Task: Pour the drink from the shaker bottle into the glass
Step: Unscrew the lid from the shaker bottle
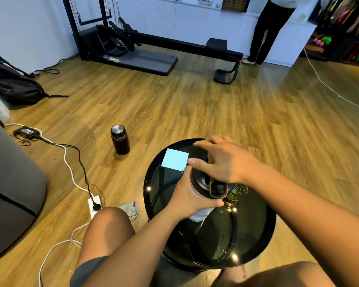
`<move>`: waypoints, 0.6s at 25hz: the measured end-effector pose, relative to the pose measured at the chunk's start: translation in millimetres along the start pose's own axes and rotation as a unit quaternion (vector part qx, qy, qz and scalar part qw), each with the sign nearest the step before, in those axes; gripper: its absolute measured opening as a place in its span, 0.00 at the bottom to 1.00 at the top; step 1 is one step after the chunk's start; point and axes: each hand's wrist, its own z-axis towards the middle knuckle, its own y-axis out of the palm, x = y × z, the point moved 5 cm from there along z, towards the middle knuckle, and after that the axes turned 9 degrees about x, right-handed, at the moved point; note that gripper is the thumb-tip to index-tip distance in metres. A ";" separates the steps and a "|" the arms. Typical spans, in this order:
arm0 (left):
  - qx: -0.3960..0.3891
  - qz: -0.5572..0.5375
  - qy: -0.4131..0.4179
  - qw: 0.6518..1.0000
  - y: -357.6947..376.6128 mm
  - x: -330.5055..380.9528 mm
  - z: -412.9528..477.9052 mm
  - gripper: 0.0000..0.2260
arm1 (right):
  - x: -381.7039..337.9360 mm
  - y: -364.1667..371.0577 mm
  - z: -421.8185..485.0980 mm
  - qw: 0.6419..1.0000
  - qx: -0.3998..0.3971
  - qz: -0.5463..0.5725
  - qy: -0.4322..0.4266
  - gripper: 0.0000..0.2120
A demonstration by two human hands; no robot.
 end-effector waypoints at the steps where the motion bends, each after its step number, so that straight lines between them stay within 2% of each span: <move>1: 0.001 0.002 -0.002 1.000 -0.4 -1.0 0.1 0.44 | 4.6 2.1 0.7 0.999 -0.014 -0.042 0.028 0.37; 2: 0.000 0.002 -0.003 1.000 0.1 -1.4 0.2 0.43 | 4.7 5.1 -0.3 0.999 -0.029 -0.031 0.025 0.38; 4: -0.001 0.002 -0.004 1.000 1.6 -1.0 0.8 0.42 | -3.0 6.3 -3.8 0.997 -0.004 0.076 -0.019 0.37; 6: 0.005 -0.003 -0.007 1.000 0.3 -0.3 0.3 0.41 | -3.3 1.6 -6.8 0.998 0.031 0.048 -0.034 0.39; 8: 0.004 -0.004 -0.005 1.000 -0.9 -0.9 0.1 0.42 | -3.4 2.7 -11.6 0.998 0.006 0.043 -0.049 0.40; 10: 0.004 0.000 0.000 1.000 -0.5 0.1 -0.7 0.46 | -5.7 -2.0 -15.6 0.985 0.035 0.151 -0.080 0.42; 11: 0.000 -0.001 -0.003 1.000 0.2 -0.1 -1.1 0.49 | -4.0 -4.2 -16.1 0.984 0.049 0.151 -0.077 0.44; 12: -0.003 -0.001 -0.010 1.000 0.6 -0.5 -1.6 0.53 | -2.8 -3.1 -15.6 0.992 0.043 0.099 -0.065 0.47; 13: -0.002 0.001 -0.010 1.000 0.2 -0.8 -1.6 0.52 | -0.4 3.3 -16.0 0.999 0.018 0.027 -0.041 0.51; 15: 0.011 0.009 0.004 1.000 -0.7 -0.2 0.8 0.44 | 2.3 17.3 -17.9 0.997 -0.016 -0.065 -0.038 0.56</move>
